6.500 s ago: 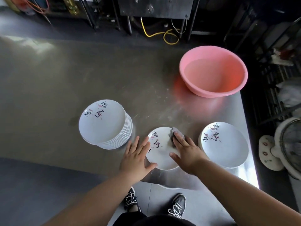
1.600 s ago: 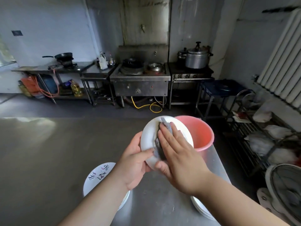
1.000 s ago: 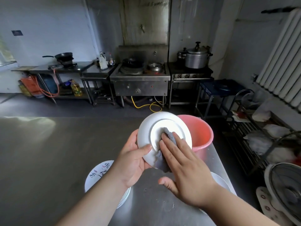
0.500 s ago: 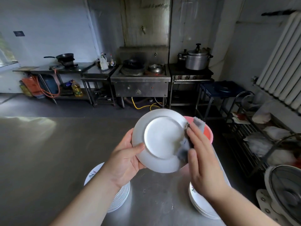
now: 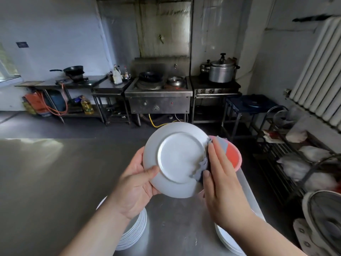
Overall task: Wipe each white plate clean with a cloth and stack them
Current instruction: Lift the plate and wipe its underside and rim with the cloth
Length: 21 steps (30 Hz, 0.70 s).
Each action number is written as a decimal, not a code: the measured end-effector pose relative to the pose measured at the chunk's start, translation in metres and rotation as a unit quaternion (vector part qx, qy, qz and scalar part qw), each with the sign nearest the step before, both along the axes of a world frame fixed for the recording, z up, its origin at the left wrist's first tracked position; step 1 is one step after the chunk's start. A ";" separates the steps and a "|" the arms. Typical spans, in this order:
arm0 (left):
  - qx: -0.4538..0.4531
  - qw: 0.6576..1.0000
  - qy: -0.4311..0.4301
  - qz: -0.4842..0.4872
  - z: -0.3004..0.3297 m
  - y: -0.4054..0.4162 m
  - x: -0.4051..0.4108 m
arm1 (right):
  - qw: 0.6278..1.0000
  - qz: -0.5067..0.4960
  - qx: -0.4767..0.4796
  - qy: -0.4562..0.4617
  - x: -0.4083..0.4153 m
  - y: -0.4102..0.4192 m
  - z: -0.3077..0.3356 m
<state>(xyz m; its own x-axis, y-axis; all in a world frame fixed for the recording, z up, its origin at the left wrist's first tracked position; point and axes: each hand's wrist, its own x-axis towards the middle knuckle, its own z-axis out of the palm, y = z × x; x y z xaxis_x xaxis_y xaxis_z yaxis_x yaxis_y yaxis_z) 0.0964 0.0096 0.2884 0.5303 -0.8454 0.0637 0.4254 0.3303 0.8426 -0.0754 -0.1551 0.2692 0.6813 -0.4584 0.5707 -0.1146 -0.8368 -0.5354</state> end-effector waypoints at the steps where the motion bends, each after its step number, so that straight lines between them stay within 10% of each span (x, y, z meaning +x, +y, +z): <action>1: 0.004 1.000 0.000 -0.003 -0.001 -0.001 -0.001 | 1.000 0.000 -0.006 0.010 0.003 -0.005 0.005; 6: -0.023 1.000 0.000 0.000 -0.002 -0.010 -0.008 | 1.000 -0.020 -0.024 0.005 0.023 -0.032 0.042; 11: -0.053 0.999 0.012 0.002 -0.008 -0.020 -0.018 | 0.977 -0.017 0.173 -0.123 0.019 0.011 -0.007; 21: 0.025 0.999 -0.012 -0.020 0.015 -0.016 -0.001 | 0.990 0.124 0.053 -0.039 0.022 -0.048 0.049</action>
